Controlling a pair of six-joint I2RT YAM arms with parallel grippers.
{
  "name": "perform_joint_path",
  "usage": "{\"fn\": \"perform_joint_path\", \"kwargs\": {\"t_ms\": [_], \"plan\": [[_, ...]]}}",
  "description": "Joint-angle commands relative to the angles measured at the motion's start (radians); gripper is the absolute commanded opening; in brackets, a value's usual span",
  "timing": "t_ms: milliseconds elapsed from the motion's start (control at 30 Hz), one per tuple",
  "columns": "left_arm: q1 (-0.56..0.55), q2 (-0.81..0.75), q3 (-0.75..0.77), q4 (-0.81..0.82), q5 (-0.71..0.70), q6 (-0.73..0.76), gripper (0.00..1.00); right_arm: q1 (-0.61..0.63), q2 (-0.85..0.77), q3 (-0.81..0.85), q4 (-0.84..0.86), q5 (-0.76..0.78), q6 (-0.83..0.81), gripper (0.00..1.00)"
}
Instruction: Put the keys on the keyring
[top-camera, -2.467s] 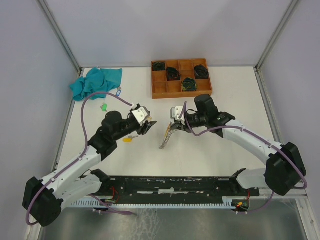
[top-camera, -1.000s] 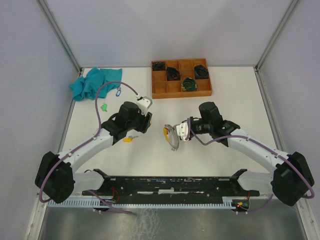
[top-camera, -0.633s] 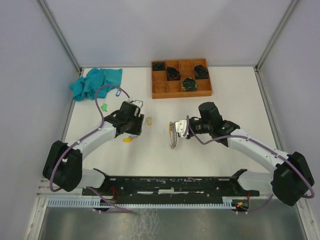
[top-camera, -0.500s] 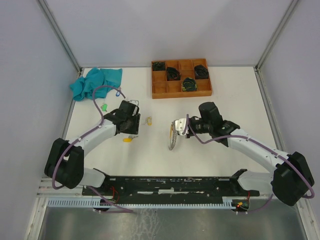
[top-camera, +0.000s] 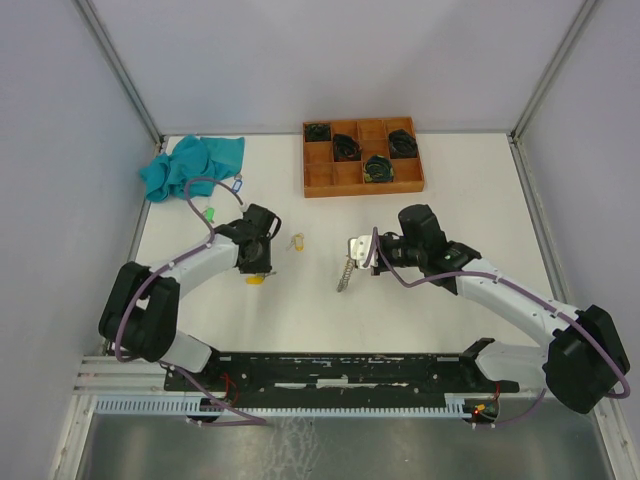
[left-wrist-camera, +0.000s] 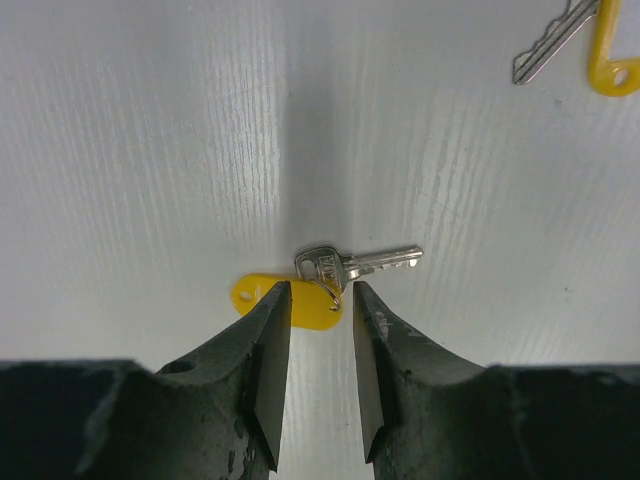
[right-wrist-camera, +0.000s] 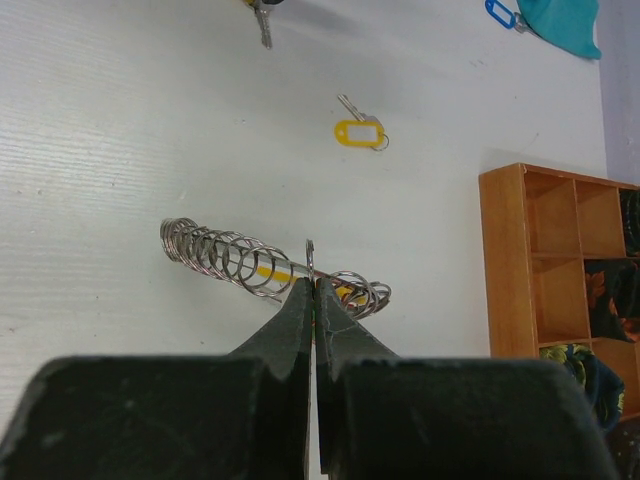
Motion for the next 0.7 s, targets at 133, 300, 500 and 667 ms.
{"fn": "perform_joint_path", "kwargs": {"t_ms": [133, 300, 500, 667], "plan": [[0.001, 0.046, 0.037, 0.008, -0.038, -0.049, 0.36, 0.003, -0.028, -0.002, 0.054, 0.002, 0.008, 0.01], [0.0, 0.056, 0.03, 0.007, -0.021, -0.054, 0.35, 0.004, -0.03, -0.005, 0.061, 0.004, 0.008, 0.01], [0.001, 0.067, 0.02, 0.01, -0.016, -0.055, 0.32, 0.004, -0.023, -0.007, 0.06, 0.006, 0.004, 0.01], [0.001, 0.059, 0.013, 0.01, -0.018, -0.056, 0.24, 0.004, -0.031, -0.008, 0.06, 0.007, 0.003, 0.01]]}}
